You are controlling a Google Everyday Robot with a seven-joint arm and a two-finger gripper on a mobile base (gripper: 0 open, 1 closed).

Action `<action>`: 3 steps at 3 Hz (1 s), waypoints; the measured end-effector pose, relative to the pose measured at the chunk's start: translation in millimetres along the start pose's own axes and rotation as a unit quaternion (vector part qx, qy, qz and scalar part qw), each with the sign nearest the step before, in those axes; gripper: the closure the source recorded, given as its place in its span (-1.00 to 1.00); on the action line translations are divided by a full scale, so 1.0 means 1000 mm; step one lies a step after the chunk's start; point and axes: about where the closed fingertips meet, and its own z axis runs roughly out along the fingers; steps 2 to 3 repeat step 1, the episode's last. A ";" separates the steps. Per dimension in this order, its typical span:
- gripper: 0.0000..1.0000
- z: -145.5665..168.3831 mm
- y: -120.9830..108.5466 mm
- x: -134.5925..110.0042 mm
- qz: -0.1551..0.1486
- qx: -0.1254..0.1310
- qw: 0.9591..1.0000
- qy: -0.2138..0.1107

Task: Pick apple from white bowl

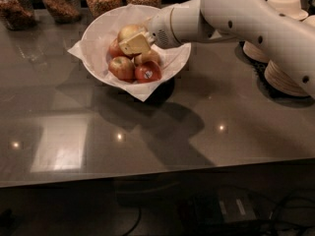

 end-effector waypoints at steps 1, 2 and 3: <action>1.00 -0.022 0.007 -0.026 -0.036 -0.026 0.999 -0.021; 1.00 -0.022 0.007 -0.026 -0.036 -0.026 0.999 -0.021; 1.00 -0.022 0.007 -0.026 -0.036 -0.026 0.999 -0.021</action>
Offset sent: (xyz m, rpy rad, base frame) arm 0.0000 0.0000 0.0000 0.0000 0.0000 0.0000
